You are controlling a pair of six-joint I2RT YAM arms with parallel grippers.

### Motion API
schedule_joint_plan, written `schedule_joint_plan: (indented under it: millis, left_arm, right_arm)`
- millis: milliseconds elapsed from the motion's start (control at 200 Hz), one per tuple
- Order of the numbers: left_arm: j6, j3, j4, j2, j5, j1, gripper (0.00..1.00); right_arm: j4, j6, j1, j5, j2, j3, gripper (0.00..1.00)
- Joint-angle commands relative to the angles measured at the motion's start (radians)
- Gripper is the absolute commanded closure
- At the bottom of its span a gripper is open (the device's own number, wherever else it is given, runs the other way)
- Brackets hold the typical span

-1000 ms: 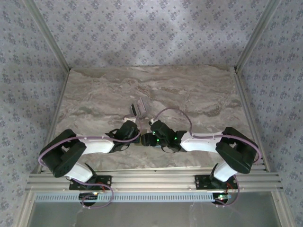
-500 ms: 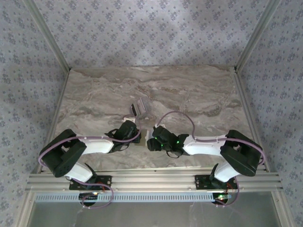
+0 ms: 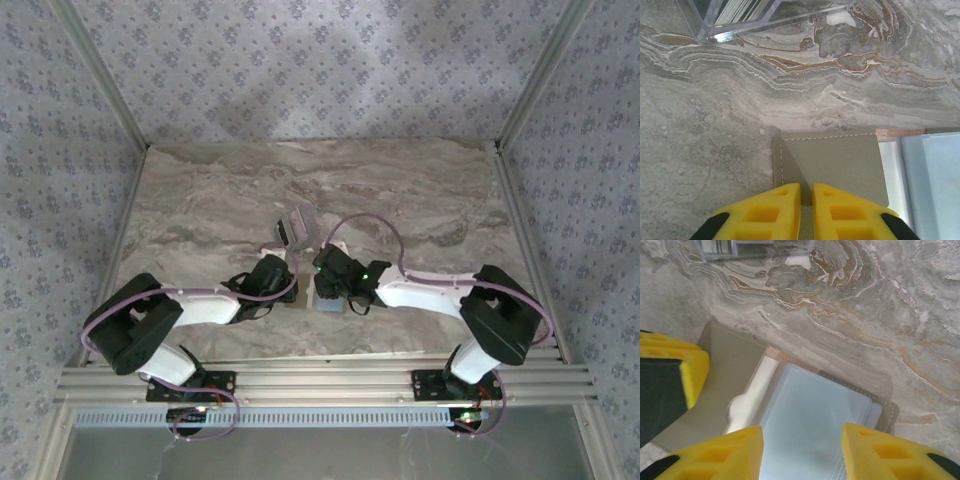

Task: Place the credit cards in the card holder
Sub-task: Flip over the card slot in the card holder.

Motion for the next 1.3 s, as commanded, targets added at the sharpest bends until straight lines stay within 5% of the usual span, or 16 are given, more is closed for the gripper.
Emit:
schedule_joint_plan:
  millis: [0, 505, 844, 1294]
  left_arm:
    - [-0.012, -0.037, -0.128, 0.056, 0.096, -0.007, 0.85]
    - [-0.009, -0.042, -0.135, 0.045, 0.092, -0.007, 0.85]
    - [-0.018, -0.056, -0.099, 0.078, 0.096, -0.007, 0.86]
    - [-0.062, -0.072, -0.036, 0.136, 0.079, -0.051, 0.87]
  right_arm:
    - [-0.055, -0.039, -0.013, 0.008, 0.051, 0.033, 0.53]
    - [-0.015, -0.057, -0.023, 0.000, 0.196, 0.046, 0.55]
    - [-0.029, -0.070, -0.005, 0.046, 0.147, 0.054, 1.00]
    - [-0.022, -0.083, 0.024, -0.004, 0.104, 0.109, 1.00]
